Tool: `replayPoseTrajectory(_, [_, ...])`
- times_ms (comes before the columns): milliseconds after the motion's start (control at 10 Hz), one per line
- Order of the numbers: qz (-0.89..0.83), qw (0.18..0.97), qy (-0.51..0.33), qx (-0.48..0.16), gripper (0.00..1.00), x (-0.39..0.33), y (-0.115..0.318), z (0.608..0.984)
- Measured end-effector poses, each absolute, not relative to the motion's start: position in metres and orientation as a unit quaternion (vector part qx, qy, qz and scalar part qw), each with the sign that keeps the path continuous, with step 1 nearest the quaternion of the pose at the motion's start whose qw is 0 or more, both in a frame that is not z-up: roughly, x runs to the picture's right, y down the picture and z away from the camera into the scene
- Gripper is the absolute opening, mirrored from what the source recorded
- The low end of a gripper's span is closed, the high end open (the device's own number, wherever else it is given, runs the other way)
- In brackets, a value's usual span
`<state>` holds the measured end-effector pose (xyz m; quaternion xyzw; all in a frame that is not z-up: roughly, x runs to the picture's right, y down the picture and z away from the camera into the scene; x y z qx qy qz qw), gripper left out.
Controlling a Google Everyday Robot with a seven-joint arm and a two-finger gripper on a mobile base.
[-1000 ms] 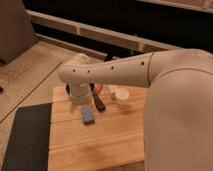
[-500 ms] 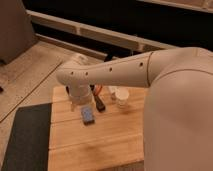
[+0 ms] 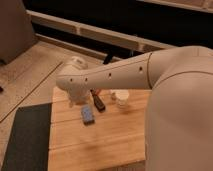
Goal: Place the white sponge in the ceramic bowl
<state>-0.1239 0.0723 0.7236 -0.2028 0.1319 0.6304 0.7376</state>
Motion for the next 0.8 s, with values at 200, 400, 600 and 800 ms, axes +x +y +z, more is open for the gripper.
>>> replayPoseTrajectory(200, [0.631, 0.737, 0.131, -0.206, 0.65, -0.123, 0.072, 0.724])
replayPoseTrajectory(400, [0.63, 0.737, 0.13, -0.206, 0.65, -0.125, 0.073, 0.724])
replayPoseTrajectory(600, [0.633, 0.734, 0.128, -0.21, 0.65, -0.125, 0.073, 0.726])
replayPoseTrajectory(800, [0.635, 0.726, 0.117, -0.237, 0.65, -0.13, 0.079, 0.74])
